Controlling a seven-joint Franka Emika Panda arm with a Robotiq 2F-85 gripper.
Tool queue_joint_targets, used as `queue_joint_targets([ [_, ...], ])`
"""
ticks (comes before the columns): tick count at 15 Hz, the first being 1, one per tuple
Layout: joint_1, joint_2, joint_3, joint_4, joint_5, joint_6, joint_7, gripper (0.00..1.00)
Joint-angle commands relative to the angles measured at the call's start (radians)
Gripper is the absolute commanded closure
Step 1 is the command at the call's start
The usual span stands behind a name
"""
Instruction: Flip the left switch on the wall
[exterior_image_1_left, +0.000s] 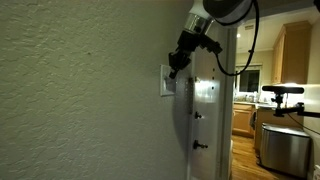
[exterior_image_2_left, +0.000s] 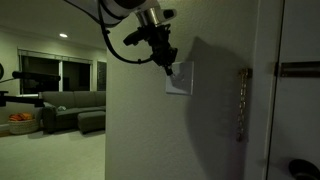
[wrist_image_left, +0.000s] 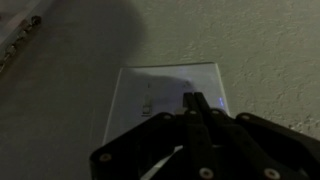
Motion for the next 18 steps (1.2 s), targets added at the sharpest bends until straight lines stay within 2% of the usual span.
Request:
queue_joint_targets([
  [1,0.007,0.006,0.005,0.01,0.005,0.012,0.005,0.94],
  [9,0.005,0.023,0.006,0.023,-0.013,0.007,0.001,0.95],
  [18,0.006,0.037,0.006,-0.043,-0.012,0.005,-0.016,0.95],
])
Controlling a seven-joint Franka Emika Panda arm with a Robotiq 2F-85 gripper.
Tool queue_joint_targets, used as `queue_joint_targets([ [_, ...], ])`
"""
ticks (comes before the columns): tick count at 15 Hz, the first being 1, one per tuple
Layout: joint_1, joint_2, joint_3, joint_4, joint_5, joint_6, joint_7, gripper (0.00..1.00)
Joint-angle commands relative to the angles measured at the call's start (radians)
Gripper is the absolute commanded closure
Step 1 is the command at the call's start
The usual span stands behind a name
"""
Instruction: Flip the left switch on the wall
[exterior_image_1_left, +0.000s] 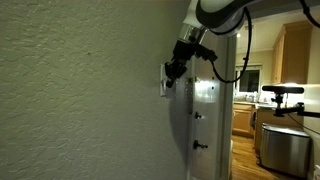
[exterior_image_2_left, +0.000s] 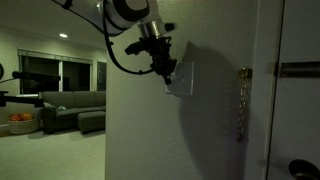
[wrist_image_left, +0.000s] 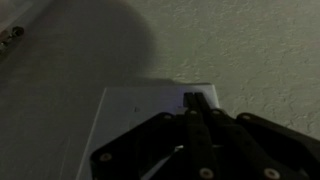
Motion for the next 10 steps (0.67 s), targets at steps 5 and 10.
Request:
queue_joint_targets([
  [5,0.006,-0.111,0.001,-0.083,-0.001,-0.012,-0.058,0.91],
  [10,0.003,-0.174,-0.001,-0.063,-0.003,-0.013,-0.079,0.92],
])
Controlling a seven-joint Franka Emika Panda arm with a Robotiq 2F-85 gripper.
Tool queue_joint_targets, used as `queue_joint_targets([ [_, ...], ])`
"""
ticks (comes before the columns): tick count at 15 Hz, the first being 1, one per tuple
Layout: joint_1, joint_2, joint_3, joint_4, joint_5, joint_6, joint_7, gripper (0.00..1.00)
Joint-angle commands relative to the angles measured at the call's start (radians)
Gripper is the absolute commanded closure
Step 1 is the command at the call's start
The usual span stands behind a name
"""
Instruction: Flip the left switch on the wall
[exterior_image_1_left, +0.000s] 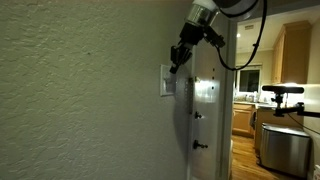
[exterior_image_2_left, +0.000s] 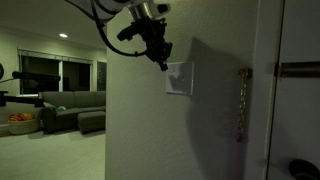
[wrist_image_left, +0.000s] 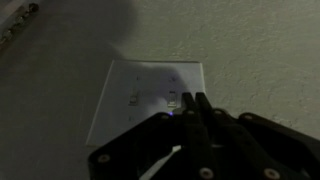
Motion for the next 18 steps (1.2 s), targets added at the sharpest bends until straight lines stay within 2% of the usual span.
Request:
queue_joint_targets([
  [1,0.001,-0.062,-0.009,-0.031,0.003,-0.012,-0.023,0.93],
  [18,-0.005,0.067,-0.018,0.06,-0.008,-0.028,-0.015,0.94],
])
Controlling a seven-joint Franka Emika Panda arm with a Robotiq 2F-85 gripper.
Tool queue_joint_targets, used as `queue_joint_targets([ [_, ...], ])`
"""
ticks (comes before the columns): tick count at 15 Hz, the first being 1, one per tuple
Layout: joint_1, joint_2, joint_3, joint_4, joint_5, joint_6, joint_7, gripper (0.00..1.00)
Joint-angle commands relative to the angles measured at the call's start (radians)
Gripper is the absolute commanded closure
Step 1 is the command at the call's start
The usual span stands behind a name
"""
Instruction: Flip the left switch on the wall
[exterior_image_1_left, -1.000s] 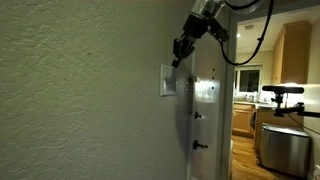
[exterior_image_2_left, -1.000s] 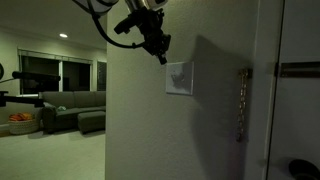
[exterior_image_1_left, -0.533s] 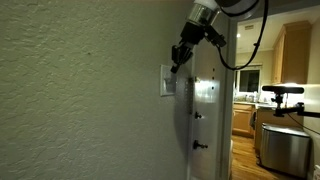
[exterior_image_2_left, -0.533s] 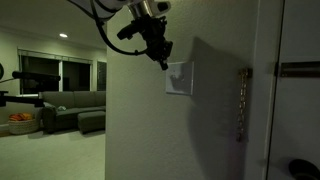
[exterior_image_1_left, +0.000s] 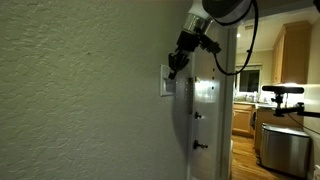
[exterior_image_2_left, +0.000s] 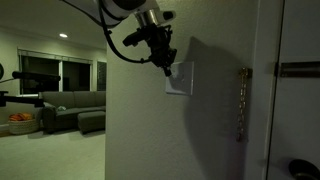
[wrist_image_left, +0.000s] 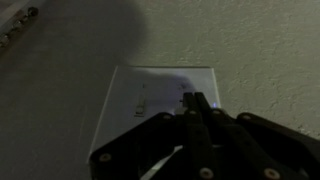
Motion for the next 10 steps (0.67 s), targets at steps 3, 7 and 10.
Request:
queue_joint_targets([
  [3,-0.004,0.006,-0.01,0.041,-0.008,-0.027,-0.015,0.94],
  [7,-0.006,0.012,-0.013,0.048,-0.004,-0.021,-0.022,0.94],
  [10,-0.005,0.024,-0.013,0.051,-0.004,-0.023,-0.023,0.94],
])
